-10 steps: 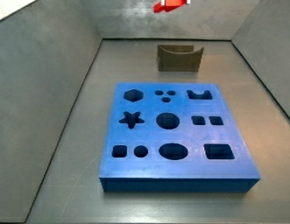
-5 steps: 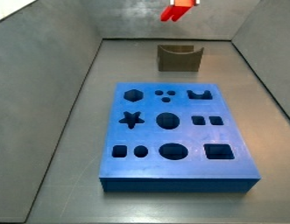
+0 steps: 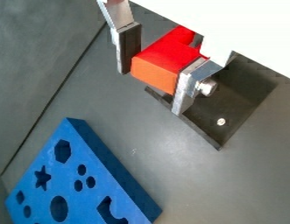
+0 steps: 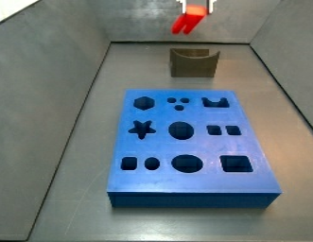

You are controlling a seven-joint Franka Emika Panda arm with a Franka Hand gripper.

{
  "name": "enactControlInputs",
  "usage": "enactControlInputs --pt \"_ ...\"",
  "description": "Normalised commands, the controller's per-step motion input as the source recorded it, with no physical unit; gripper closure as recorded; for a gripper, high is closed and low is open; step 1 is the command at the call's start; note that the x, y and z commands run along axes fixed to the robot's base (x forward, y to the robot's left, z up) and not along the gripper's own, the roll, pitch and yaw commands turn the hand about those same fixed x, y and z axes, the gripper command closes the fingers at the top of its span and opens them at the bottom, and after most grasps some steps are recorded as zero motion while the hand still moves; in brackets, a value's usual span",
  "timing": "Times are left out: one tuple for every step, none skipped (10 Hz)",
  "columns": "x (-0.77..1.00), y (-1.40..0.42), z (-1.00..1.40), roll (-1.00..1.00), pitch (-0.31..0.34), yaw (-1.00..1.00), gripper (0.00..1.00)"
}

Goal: Pick up the square-circle object. Move up. Rotate the square-circle object. Place the square-circle object on the fixture. Regrasp the square-circle object. Move to above the board. Insert the square-circle object.
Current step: Place the square-circle object on the fixture.

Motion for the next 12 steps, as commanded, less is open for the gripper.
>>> enactControlInputs --pt "0.17 0.14 -1.00 -0.86 0.251 -0.17 1.00" --pt "0.18 0.14 -1.00 -0.70 0.206 -0.20 1.00" --pt "0.19 0.14 -1.00 -0.49 0.149 -0.23 1.00" --pt "0.20 0.14 -1.00 -0.33 0.106 -0.24 1.00" --pt "0.20 0.13 -1.00 -0.22 0.068 -0.23 1.00" --pt "0.17 0.17 -0.93 -0.12 0.002 -0.22 1.00" --pt "0.14 0.18 -0.89 -0.10 -0.030 -0.20 1.00" --pt "0.14 0.18 -0.89 -0.10 -0.030 -0.20 1.00" --pt "0.14 0.21 -0.89 -0.09 -0.041 -0.20 1.00" --pt "0.14 0.22 -0.87 -0.09 -0.046 -0.20 1.00" --pt "0.13 0.21 -0.88 -0.09 -0.042 -0.17 1.00" --pt "0.13 0.20 -0.89 -0.09 -0.036 -0.14 1.00"
